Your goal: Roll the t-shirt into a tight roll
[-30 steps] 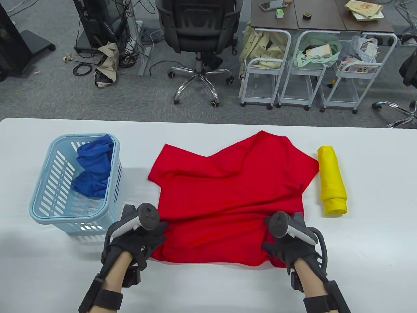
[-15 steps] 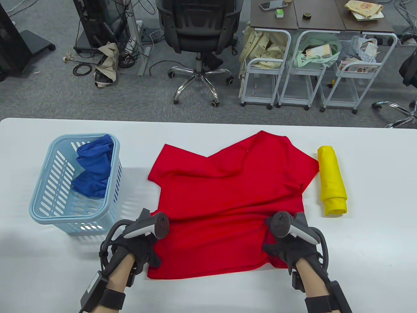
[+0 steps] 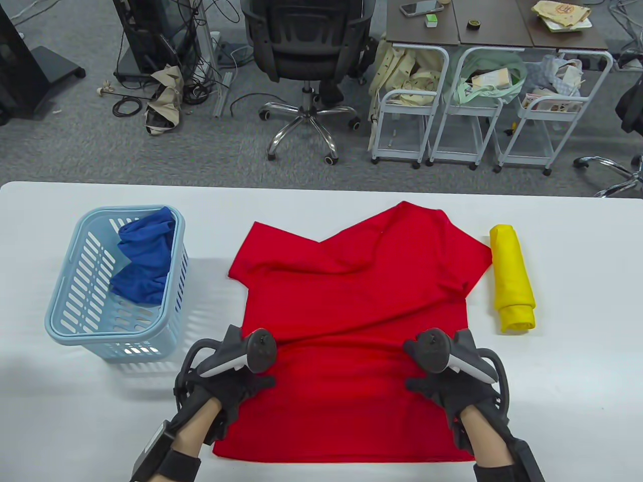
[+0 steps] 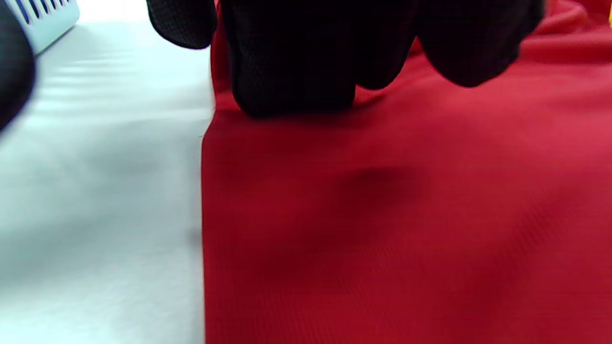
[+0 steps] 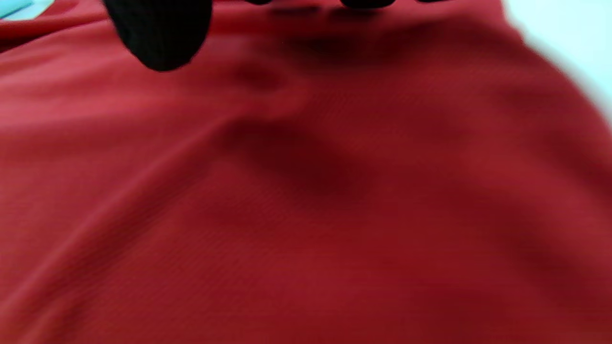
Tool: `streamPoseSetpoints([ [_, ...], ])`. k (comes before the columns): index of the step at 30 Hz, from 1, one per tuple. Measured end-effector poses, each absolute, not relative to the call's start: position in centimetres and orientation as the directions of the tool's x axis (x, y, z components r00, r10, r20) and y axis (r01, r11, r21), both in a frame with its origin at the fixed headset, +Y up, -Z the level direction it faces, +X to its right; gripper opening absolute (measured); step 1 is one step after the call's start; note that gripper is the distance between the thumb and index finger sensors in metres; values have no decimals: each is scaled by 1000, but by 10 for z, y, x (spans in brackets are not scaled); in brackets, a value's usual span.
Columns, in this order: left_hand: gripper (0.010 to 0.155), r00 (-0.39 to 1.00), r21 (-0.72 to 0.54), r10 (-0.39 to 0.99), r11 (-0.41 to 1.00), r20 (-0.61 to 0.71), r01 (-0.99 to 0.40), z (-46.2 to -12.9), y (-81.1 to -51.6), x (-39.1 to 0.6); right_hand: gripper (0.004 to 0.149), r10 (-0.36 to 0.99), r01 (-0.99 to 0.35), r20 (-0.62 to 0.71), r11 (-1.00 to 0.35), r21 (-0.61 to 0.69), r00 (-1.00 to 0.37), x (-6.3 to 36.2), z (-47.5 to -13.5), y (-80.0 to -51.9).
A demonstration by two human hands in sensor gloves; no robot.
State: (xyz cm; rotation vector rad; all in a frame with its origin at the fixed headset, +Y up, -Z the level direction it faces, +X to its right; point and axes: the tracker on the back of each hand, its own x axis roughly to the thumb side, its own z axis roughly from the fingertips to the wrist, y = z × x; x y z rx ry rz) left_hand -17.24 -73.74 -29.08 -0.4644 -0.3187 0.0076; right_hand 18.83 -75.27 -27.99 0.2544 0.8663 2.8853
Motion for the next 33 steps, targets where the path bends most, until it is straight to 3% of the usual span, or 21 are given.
streamPoseSetpoints([
  [2,63,949,-388,121,922,290,1,-293,-740,-175,71,94,-7,134,-841,541,-986,186,-280,-748],
  [4,64,945,-343,143,939,294,-35,-295,-743,-176,56,71,-5,116,-873,487,-991,186,-280,-737],
  [8,71,955,-460,142,888,261,-6,-300,-762,-179,47,47,-12,63,-884,466,-997,190,-278,-735],
  [10,70,954,-463,116,886,275,25,-299,-761,-175,53,30,-9,44,-903,429,-999,190,-278,-733],
  [14,58,943,-358,70,932,327,55,-292,-740,-162,83,97,-51,80,-894,445,-992,182,-282,-741],
  [16,56,929,-351,109,936,354,24,-289,-739,-160,88,138,-74,88,-856,511,-987,178,-285,-754],
  [19,57,931,-339,166,939,326,-49,-290,-729,-165,89,29,35,100,-809,587,-995,178,-287,-773],
  [21,59,939,-275,170,958,298,-86,-292,-723,-169,97,139,-65,79,-803,592,-987,184,-287,-768],
  [23,64,947,-291,168,953,273,-85,-296,-727,-172,102,43,26,102,-803,595,-994,189,-285,-762],
  [27,72,969,-464,117,886,215,-4,-306,-762,-170,103,-66,110,100,-824,555,-993,194,-279,-750],
  [29,74,973,-532,33,841,227,96,-308,-774,-168,103,-16,61,87,-835,547,-996,194,-278,-749],
  [31,73,965,-448,-37,880,261,155,-308,-759,-163,98,56,2,89,-834,551,-994,191,-279,-750],
  [33,70,972,-351,-24,930,236,109,-311,-744,-157,91,105,-31,102,-831,555,-989,184,-282,-754],
])
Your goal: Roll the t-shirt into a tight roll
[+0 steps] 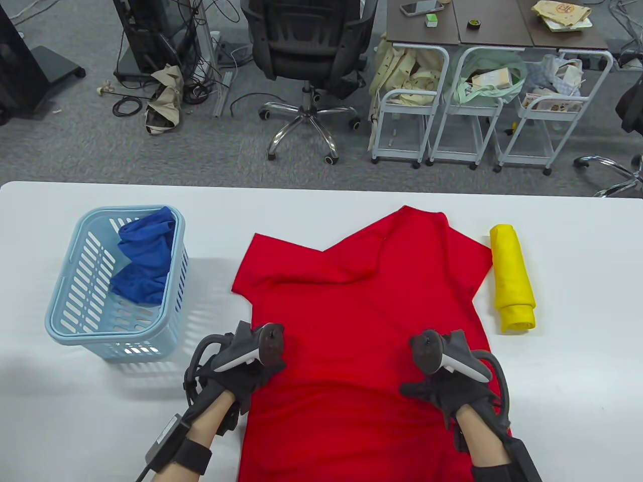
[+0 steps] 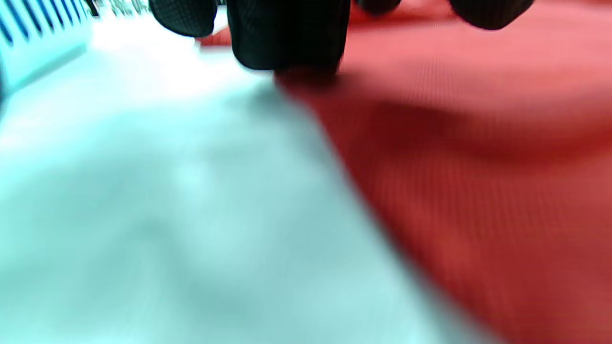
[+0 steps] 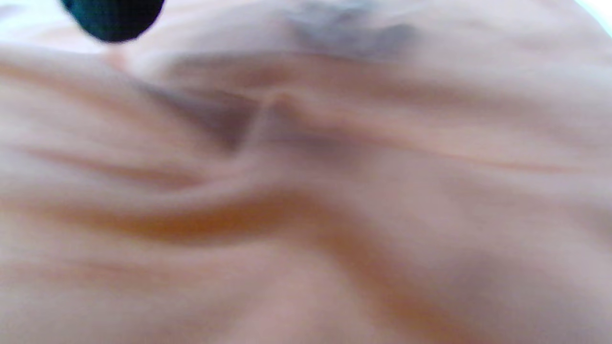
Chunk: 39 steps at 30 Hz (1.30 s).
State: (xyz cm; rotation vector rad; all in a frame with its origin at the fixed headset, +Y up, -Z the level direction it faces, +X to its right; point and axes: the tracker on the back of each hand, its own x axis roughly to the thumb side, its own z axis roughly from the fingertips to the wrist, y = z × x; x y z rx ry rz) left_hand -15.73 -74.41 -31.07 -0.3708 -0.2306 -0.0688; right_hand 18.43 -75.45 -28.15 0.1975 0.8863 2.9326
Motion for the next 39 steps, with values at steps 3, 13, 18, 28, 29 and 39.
streamPoseSetpoints([
  [3,67,980,-367,-5,927,199,80,-323,-734,-152,90,61,13,108,-814,581,-992,179,-286,-765],
  [13,76,956,-571,157,773,-247,-275,-452,-773,-177,97,50,18,93,-792,611,-994,180,-288,-773],
  [18,82,894,-461,27,850,-447,-256,-470,-773,-192,98,43,27,99,-793,609,-994,177,-289,-773],
  [28,80,913,-378,-48,918,-406,-120,-461,-759,-177,96,26,59,130,-794,605,-991,168,-287,-776],
  [29,77,943,-362,19,921,-332,-145,-462,-760,-178,96,27,59,132,-795,604,-991,168,-287,-775],
  [39,78,874,-352,81,894,-480,-277,-469,-775,-204,97,10,77,141,-803,591,-990,167,-285,-772],
])
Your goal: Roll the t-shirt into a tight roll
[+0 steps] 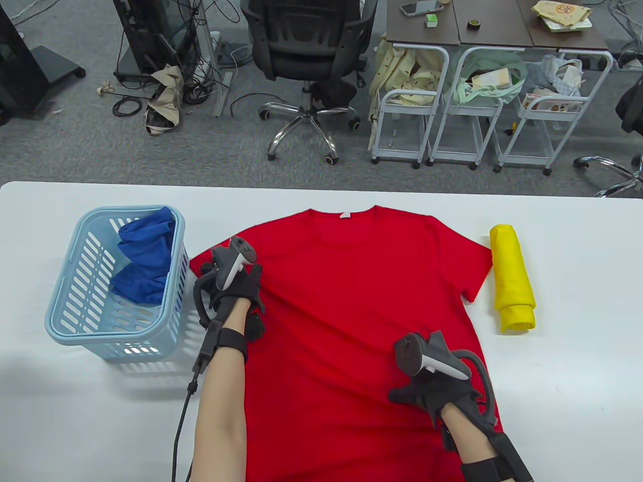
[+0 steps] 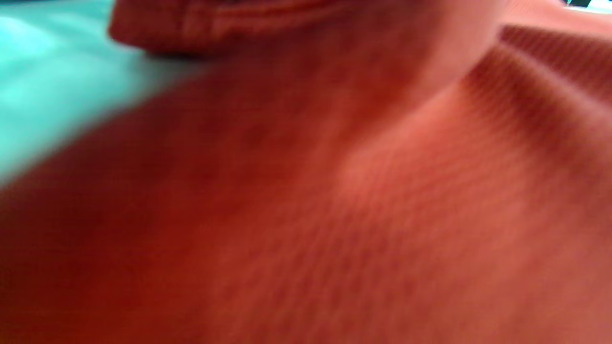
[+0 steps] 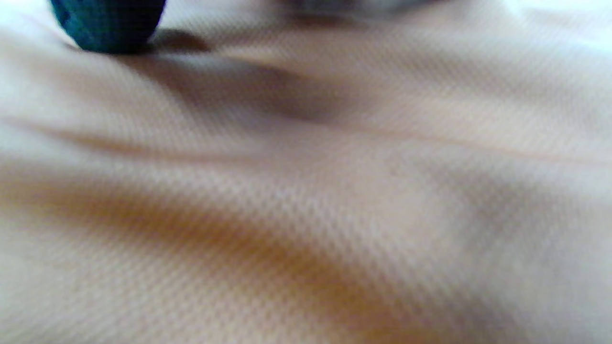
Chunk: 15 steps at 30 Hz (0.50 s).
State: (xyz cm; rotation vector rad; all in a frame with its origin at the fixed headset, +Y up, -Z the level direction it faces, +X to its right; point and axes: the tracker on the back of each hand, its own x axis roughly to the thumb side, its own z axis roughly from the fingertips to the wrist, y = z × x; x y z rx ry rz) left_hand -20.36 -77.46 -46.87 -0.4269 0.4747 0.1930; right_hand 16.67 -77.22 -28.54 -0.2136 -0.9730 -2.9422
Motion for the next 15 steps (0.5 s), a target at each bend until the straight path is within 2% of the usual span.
streamPoseSetpoints([
  [2,80,871,-374,116,870,-477,-321,-465,-773,-200,96,8,79,144,-802,592,-990,166,-285,-773],
  [4,80,897,-369,161,870,-412,-326,-459,-769,-191,96,12,76,144,-800,595,-990,166,-285,-773],
  [7,80,969,-402,95,898,-226,-181,-434,-762,-166,97,22,67,141,-800,596,-990,166,-285,-773],
  [11,75,998,-468,9,883,61,20,-377,-760,-132,96,16,72,143,-802,592,-990,165,-284,-773],
  [13,74,988,-500,24,864,152,56,-348,-767,-123,94,24,71,152,-805,589,-988,162,-282,-774],
  [15,74,978,-530,-20,838,209,130,-324,-777,-121,93,38,70,168,-802,594,-985,159,-279,-774],
])
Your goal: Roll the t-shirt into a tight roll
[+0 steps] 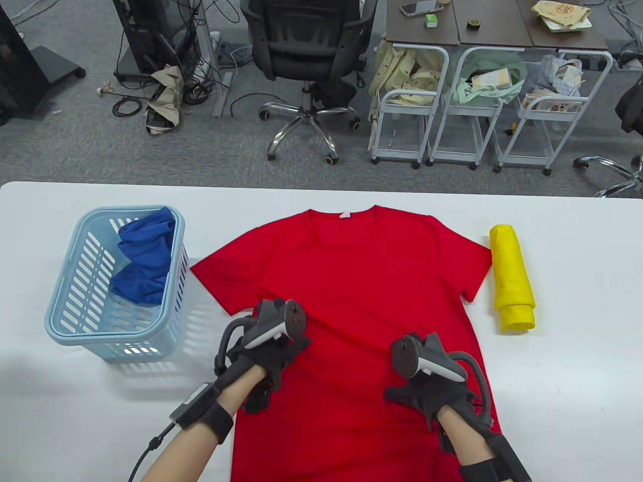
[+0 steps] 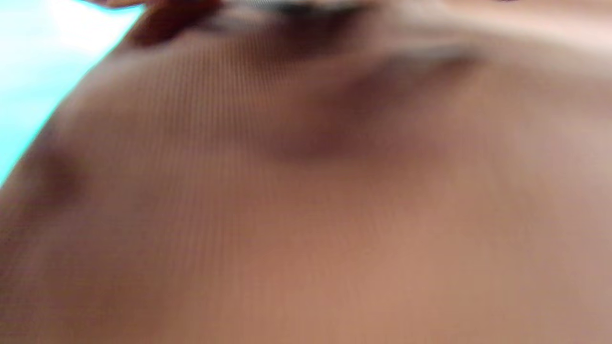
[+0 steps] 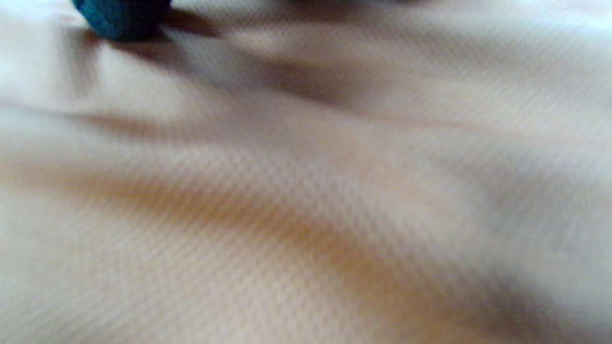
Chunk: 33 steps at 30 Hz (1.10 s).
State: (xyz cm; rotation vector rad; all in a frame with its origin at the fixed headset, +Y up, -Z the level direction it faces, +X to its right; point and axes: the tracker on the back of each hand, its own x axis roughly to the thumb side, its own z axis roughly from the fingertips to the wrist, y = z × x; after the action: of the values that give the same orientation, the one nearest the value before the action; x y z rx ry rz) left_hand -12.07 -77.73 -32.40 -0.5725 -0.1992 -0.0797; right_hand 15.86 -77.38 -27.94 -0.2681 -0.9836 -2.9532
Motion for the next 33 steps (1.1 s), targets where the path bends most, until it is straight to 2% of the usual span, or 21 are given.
streamPoseSetpoints([
  [2,75,967,-522,-119,823,225,223,-311,-787,-129,93,44,78,190,-802,592,-981,156,-277,-773],
  [3,75,968,-504,-123,835,218,220,-308,-788,-137,92,71,63,199,-802,595,-978,155,-276,-771],
  [6,74,991,-556,-9,827,130,80,-306,-792,-157,89,159,-14,192,-803,596,-968,159,-275,-762],
  [11,74,994,-614,40,788,103,32,-310,-796,-172,79,194,-107,111,-841,530,-975,179,-283,-739],
  [14,74,993,-602,19,797,114,54,-313,-796,-169,72,201,-147,44,-832,535,-979,180,-304,-738],
  [17,74,992,-597,19,800,122,59,-319,-796,-170,70,109,-64,46,-821,567,-993,169,-332,-745],
  [20,73,990,-587,6,805,142,79,-325,-797,-173,82,-17,14,0,-787,617,-1000,164,-367,-760],
  [22,73,991,-580,12,812,132,68,-326,-796,-175,84,-63,3,-66,-743,670,-996,171,-389,-773],
  [24,75,993,-559,8,827,116,59,-327,-793,-177,84,-38,-69,-134,-701,710,-990,180,-407,-783],
  [26,75,993,-511,64,859,99,-4,-326,-785,-180,85,0,-126,-180,-714,689,-984,184,-419,-783],
  [29,74,988,-430,137,898,69,-94,-321,-765,-181,86,-21,-119,-189,-705,699,-982,190,-437,-782],
  [33,73,982,-444,139,893,129,-68,-307,-761,-171,86,14,-190,-255,-707,681,-967,208,-459,-784],
])
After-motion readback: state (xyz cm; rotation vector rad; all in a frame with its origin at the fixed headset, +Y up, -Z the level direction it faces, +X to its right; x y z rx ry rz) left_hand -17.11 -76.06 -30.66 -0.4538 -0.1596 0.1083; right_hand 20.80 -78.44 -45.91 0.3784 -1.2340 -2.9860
